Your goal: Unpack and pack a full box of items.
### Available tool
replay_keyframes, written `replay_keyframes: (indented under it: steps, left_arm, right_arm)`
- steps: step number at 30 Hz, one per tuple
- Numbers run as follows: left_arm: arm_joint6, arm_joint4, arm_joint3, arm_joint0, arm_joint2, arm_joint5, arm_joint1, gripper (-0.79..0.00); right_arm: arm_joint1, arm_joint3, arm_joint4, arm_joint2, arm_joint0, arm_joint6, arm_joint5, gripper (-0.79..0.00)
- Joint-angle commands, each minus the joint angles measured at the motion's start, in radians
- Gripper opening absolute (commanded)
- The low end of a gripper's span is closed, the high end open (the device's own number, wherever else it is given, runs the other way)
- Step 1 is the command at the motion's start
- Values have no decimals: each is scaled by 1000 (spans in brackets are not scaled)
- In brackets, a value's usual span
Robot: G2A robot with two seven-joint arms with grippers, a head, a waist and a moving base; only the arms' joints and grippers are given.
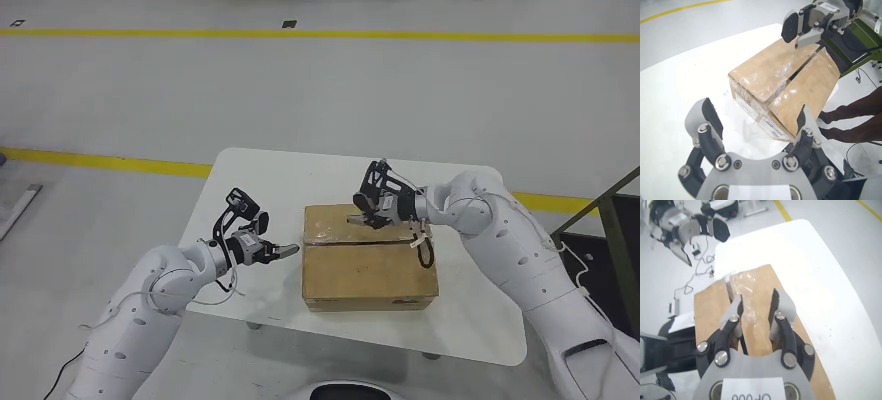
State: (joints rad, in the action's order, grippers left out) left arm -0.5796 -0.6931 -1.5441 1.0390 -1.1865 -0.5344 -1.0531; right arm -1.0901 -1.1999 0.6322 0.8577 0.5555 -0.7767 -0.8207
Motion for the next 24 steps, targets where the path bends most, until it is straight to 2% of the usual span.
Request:
replay_keyframes:
  steps: [1, 7, 12, 14, 20, 21, 24]
  left_arm:
    - [-1, 1, 1, -2, 3, -2, 0, 0]
    - [2, 5, 6, -7, 8, -5, -1, 0]
    - [-1, 5, 8, -9, 10, -5, -1, 0]
    - [-1, 5, 8, -8, 11, -5, -1, 0]
    - [-2, 3, 4, -5, 10, -3, 0, 0]
    - [-2, 3, 3, -4, 9, -3, 0, 0]
    - [-1, 3, 2, 0, 8, -3, 1, 0]
  right_arm:
    - [13, -48, 39, 12, 26, -30, -19, -197]
    - [34, -120, 69, 28, 78, -59, -52, -240]
    - [35, -137, 84, 16, 84, -63, -27, -354]
    - [29, -129, 91, 1, 77, -55, -11, -434]
    - [3, -72, 105, -61, 39, -25, 13, -542]
    - [-1, -61, 106, -70, 31, -23, 16, -579]
    - [-12, -35, 109, -92, 13, -14, 21, -785]
